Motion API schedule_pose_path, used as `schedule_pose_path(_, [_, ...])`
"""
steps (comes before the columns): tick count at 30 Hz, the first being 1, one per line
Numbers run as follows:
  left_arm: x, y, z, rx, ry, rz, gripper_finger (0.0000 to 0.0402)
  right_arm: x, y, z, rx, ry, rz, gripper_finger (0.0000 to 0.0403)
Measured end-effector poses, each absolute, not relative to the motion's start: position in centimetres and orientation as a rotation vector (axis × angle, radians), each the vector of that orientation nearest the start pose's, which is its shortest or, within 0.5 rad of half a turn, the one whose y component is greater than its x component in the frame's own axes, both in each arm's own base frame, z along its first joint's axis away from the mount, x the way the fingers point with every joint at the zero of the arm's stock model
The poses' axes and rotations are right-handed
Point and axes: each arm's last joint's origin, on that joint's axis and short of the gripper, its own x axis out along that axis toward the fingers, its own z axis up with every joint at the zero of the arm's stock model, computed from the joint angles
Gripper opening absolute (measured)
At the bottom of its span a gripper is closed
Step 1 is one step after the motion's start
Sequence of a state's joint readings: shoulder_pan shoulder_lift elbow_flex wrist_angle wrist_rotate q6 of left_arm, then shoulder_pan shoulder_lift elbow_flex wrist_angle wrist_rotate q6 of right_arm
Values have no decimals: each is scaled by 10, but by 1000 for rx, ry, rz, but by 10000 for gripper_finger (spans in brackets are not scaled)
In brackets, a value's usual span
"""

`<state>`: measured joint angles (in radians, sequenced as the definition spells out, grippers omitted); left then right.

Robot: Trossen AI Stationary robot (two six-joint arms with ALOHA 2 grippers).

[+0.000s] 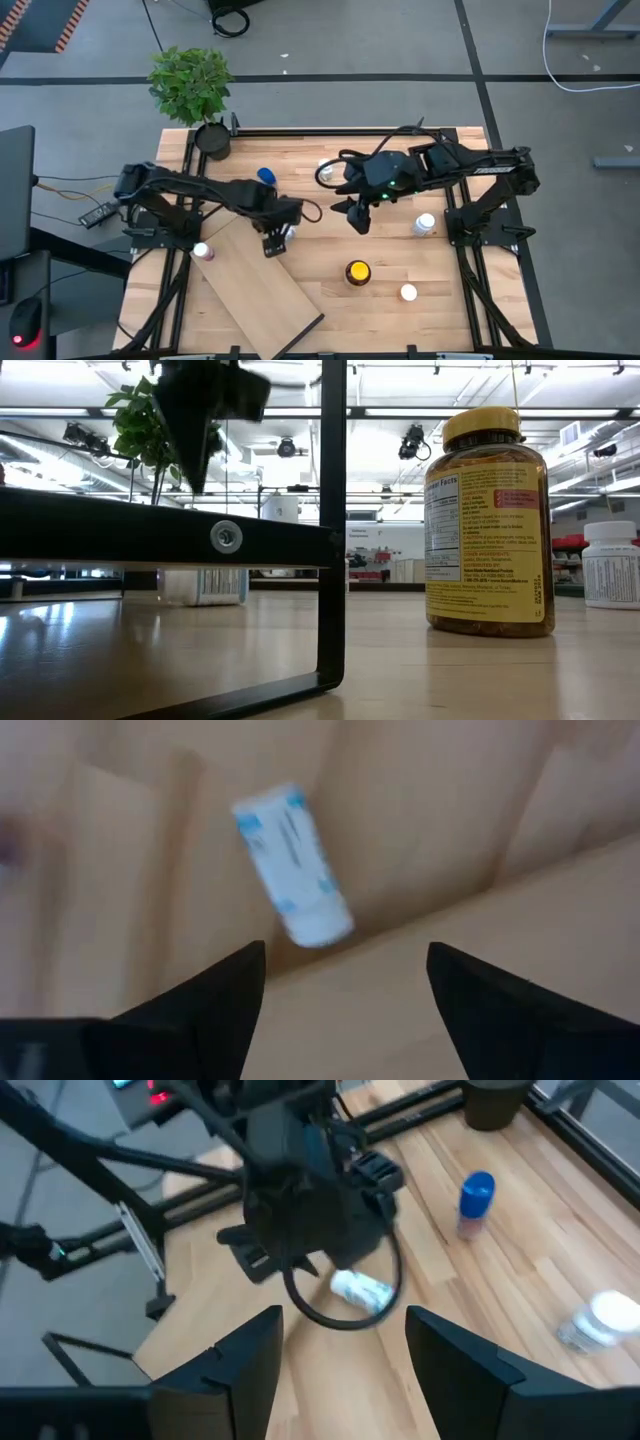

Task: Pick and place medicine bottles onto shelf by color
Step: Put the left white pill bottle on the shelf

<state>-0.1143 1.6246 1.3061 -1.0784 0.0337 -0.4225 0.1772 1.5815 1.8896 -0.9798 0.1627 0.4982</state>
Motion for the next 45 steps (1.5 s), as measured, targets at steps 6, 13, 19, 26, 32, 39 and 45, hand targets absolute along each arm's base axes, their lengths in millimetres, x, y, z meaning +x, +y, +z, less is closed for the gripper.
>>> schedule_pose_path(6, [305, -38, 231, -354, 1447, 167, 286, 302, 53, 439, 347, 679, -151, 219])
schedule_pose_path(13, [314, -39, 221, -363, 1434, 170, 286, 301, 52, 437, 317, 707, -156, 219])
schedule_pose_path(19, [319, -38, 204, -334, 1497, 207, 286, 301, 52, 436, 300, 714, -156, 219])
schedule_pose_path(26, [319, -36, 199, -280, 1498, 301, 286, 300, 52, 436, 295, 718, -156, 219])
schedule_pose_path(32, [326, -37, 193, -283, 1473, 294, 286, 301, 52, 436, 291, 719, -156, 219])
schedule_pose_path(39, [333, -37, 168, -242, 1534, 300, 286, 300, 52, 436, 291, 719, -159, 219])
schedule_pose_path(45, [337, -37, 155, -231, 1557, 313, 286, 300, 52, 436, 292, 721, -160, 219])
